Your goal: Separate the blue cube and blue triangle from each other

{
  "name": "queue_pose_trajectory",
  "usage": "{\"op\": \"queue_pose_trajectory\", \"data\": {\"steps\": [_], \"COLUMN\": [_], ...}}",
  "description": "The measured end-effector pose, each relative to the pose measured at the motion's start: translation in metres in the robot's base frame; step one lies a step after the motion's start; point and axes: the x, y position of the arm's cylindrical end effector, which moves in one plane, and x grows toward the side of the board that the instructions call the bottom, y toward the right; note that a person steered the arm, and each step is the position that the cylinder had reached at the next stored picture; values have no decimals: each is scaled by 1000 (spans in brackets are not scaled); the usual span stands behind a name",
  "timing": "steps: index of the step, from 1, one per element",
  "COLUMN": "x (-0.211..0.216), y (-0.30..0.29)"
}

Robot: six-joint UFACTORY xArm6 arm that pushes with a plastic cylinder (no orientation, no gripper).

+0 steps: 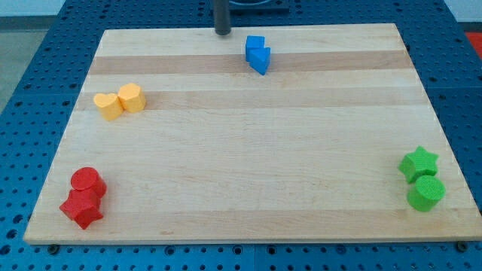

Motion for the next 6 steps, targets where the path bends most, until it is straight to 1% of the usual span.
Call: {"op": "queue_pose_trajectory", "data": {"steps": [1, 2, 3, 4, 5, 6], "x": [29, 29, 44, 44, 44, 45], "y": [2, 2, 18, 23, 45, 85]}}
